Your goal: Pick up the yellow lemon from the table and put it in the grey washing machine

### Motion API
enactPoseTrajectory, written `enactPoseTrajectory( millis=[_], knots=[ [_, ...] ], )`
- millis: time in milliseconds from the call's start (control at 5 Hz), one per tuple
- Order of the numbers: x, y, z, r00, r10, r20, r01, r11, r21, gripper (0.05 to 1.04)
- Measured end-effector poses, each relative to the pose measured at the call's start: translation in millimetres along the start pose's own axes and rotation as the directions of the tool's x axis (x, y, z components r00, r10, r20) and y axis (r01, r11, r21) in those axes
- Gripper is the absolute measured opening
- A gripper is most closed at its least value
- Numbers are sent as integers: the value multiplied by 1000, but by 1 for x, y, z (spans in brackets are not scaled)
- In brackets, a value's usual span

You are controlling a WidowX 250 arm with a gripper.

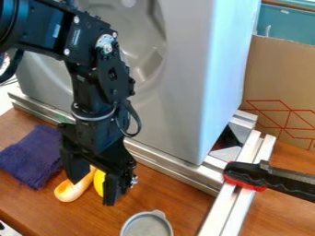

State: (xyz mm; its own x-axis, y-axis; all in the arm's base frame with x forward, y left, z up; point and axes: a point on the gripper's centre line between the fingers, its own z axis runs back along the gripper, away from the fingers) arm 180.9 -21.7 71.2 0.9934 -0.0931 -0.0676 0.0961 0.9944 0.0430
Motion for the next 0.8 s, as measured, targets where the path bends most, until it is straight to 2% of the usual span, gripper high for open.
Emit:
enactPoseTrajectory(
  millis=[200, 400, 600, 800],
  knots=[
    [-2, 0, -3, 1000, 0, -11, 0, 1000, -1, 1000],
    [1, 13, -3, 982, 157, 107, -154, 987, -35, 1000],
    [4, 25, -11, 944, 295, 148, -288, 955, -64, 1000],
    [9, 31, -25, 913, 393, 109, -381, 917, -119, 1000]
  ],
)
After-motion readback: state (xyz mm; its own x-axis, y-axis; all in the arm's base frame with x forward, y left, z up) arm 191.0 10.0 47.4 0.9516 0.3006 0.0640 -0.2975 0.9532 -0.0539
